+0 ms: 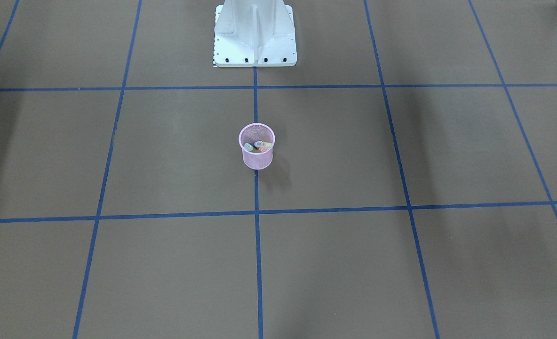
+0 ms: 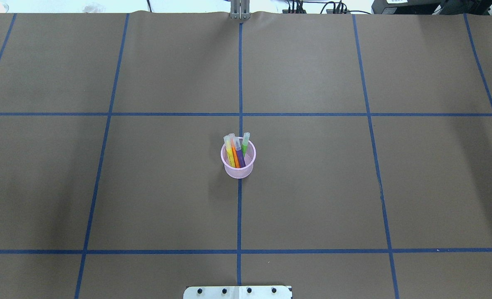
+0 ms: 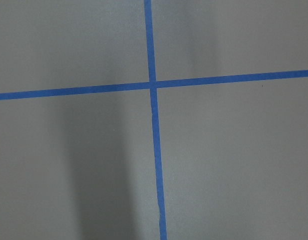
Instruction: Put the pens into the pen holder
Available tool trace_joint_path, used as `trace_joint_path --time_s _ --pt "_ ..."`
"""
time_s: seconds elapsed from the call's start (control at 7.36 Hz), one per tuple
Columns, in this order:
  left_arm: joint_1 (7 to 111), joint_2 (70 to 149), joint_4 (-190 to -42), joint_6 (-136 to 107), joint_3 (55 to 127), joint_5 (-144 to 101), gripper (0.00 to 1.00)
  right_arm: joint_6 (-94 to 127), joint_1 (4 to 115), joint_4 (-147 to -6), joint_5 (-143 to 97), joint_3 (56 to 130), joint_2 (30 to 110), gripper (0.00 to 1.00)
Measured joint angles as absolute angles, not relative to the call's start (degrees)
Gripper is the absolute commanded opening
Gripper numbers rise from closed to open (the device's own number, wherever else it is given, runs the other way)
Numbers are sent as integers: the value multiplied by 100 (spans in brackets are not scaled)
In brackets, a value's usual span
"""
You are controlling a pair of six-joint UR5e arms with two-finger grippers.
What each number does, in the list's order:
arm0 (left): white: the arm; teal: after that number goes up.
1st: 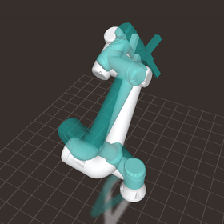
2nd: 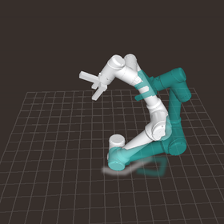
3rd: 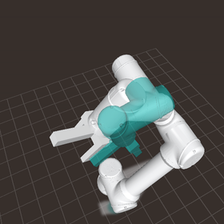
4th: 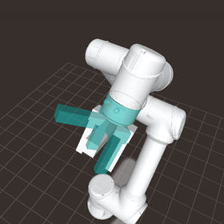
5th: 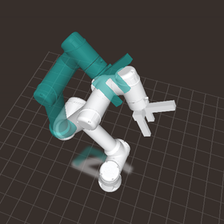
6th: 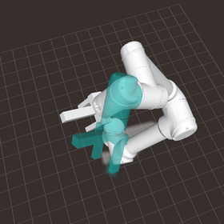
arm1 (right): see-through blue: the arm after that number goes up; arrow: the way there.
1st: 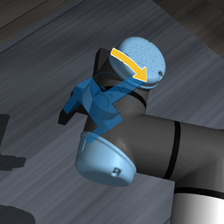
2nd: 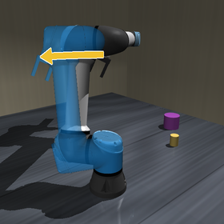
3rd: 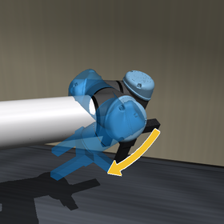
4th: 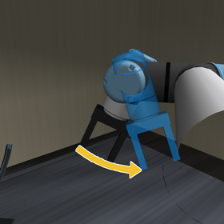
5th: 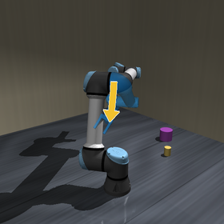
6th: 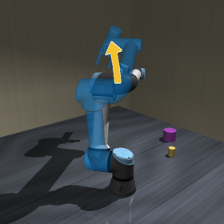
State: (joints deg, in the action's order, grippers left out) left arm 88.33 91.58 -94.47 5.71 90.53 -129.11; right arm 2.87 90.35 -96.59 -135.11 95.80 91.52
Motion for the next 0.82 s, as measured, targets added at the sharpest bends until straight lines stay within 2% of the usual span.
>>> trace_joint_path --time_s 0.82 --pt "8824 9166 -9457 563 9040 -12961 100 290 9035 -9659 -13517 9580 9139 100"
